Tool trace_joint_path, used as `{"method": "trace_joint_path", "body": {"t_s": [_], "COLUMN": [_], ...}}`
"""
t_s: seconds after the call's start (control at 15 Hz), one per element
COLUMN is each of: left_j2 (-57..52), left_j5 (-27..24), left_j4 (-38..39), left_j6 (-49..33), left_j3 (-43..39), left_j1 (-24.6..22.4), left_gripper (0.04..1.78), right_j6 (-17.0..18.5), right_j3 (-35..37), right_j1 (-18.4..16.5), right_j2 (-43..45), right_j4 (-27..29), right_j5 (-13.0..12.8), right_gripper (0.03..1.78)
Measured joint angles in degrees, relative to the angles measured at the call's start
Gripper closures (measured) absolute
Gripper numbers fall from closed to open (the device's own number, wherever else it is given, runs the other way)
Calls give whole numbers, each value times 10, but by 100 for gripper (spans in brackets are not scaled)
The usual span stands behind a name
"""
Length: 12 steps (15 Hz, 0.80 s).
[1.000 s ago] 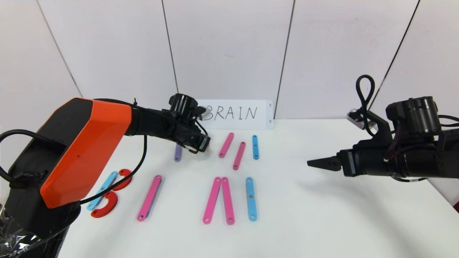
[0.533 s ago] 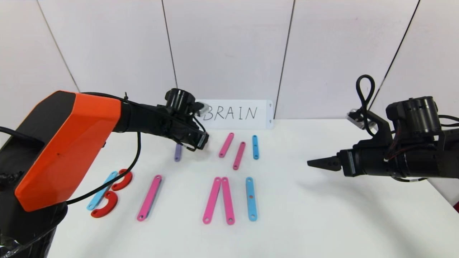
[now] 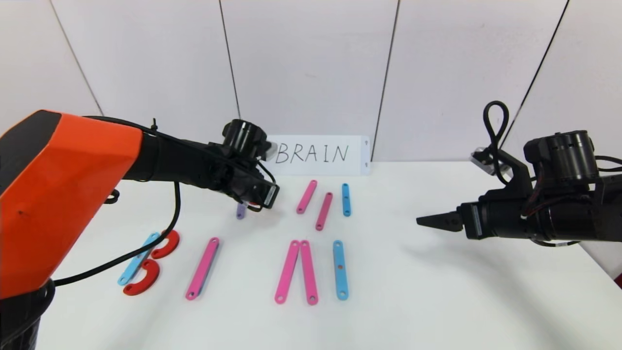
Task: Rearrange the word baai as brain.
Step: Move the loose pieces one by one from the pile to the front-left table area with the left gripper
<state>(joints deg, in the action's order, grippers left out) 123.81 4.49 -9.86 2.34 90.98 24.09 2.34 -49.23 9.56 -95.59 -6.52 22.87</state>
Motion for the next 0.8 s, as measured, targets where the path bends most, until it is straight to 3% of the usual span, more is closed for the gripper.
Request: {"method": "trace_joint_path", "body": {"t_s": [0.2,0.8], "left_j2": [-29,-53], "left_j5": [50,107], "left_j4": [-42,-227], "left_j6": [-87,-366], "left_j3": [-23,17], "left_j1": [18,34], "left_gripper": [151,151], "right_j6": [0,2], "right_j3": [0,0], "right_j1": [0,1], "right_j2": [0,0], "right_j4": [0,1], "right_j5": [0,1], "right_gripper": [8,8]}}
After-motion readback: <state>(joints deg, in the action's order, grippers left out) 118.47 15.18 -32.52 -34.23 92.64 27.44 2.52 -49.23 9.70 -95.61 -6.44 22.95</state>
